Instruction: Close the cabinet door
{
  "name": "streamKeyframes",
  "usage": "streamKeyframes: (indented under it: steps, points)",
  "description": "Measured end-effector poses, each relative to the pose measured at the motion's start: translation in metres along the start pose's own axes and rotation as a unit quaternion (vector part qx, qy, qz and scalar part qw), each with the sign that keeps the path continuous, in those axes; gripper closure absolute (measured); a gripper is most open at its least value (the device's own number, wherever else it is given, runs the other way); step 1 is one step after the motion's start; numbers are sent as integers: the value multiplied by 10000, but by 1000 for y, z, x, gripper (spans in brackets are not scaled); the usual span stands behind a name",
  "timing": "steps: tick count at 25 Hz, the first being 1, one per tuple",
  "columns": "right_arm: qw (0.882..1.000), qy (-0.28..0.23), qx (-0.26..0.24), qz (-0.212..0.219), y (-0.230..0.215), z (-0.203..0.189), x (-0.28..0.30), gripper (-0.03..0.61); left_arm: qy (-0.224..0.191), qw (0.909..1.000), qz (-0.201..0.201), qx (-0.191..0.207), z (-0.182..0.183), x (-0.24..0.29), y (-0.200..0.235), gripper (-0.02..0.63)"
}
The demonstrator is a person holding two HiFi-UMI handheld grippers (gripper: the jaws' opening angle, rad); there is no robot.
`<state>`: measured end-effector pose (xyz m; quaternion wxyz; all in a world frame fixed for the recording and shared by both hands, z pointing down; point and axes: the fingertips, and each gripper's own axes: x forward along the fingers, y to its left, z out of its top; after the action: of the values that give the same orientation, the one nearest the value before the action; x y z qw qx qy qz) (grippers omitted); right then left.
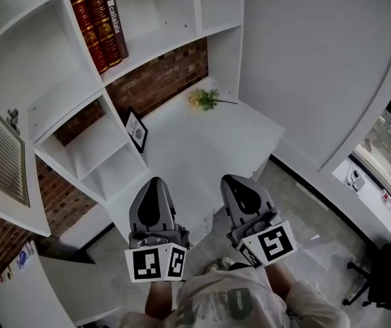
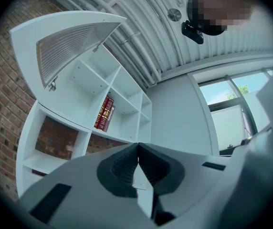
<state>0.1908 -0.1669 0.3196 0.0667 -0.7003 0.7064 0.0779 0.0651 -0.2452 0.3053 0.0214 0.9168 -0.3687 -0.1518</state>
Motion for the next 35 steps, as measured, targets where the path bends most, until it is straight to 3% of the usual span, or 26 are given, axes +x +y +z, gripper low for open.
streamKeyframes:
  steps: [6,10,12,16,18,21,24,28,35]
  points:
    - [9996,5,78,274,-21,2,23,560,-106,9994,335,63,5,18,3,600]
    - [9959,-143,299,837,-12,9,43,561,-163,9952,903,341,16,8,14,600]
    - [9896,-256,508,1324,7,21,60,560,-161,9908,1232,540,24,-1,23,600]
    - [9583,-512,865,2675,78,54,95,555,-230,9784,1866,857,44,-29,48,600]
    - [9343,-657,922,3380,124,73,106,484,-243,9700,2216,974,53,-50,62,600]
    - [8917,-809,1019,4335,193,102,113,426,-317,9542,2781,1060,70,-89,84,600]
    - [8618,-887,1017,4890,247,124,113,382,-394,9403,3201,1087,82,-122,97,600]
    - [8433,-773,1232,5174,299,137,120,373,-387,9258,3564,1195,93,-152,107,600]
    - [8426,-702,1236,5194,343,143,122,373,-327,9110,3918,1249,100,-184,114,600]
